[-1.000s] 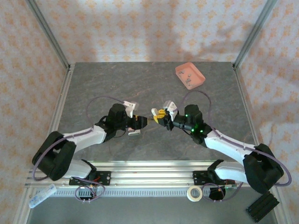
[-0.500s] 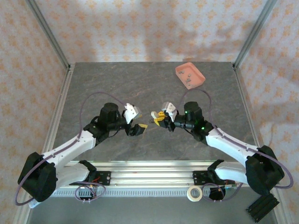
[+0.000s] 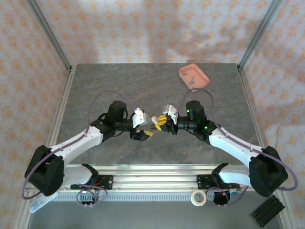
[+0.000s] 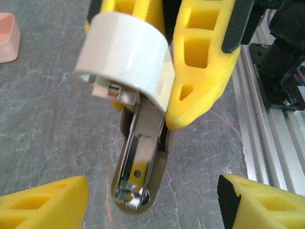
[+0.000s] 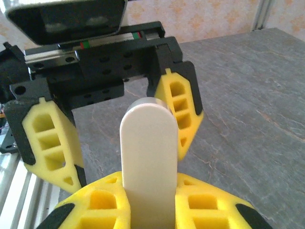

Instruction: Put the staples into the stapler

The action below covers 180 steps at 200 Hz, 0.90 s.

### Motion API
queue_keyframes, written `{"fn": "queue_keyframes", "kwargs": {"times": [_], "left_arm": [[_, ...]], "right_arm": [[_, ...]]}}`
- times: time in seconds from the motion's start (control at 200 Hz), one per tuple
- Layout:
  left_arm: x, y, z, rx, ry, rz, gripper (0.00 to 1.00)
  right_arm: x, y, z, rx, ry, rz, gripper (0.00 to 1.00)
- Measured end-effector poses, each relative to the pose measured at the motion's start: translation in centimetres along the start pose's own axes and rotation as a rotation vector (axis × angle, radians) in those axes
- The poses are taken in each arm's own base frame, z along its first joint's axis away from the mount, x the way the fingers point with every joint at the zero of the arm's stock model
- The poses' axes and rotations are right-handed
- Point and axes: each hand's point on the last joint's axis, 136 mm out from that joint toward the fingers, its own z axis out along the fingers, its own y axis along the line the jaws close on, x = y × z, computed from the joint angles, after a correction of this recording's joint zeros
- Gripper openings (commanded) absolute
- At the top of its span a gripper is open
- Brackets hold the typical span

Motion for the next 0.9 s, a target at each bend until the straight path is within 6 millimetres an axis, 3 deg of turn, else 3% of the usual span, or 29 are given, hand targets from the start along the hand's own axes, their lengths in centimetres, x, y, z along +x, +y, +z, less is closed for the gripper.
{"fn": "queue_keyframes", "kwargs": {"times": [0.385, 0.901], "left_arm": [[0.0, 0.0, 1.2, 0.080, 0.006, 0.031, 0.60], [0.4, -0.4, 1.8, 0.138, 0.012, 0.018, 0.25]], "right_arm": [[0.1, 0.8, 0.2, -0.066, 0.001, 0.009, 0.00], [0.0, 0.8, 0.3, -0.088, -0.005, 0.015, 0.04]]}}
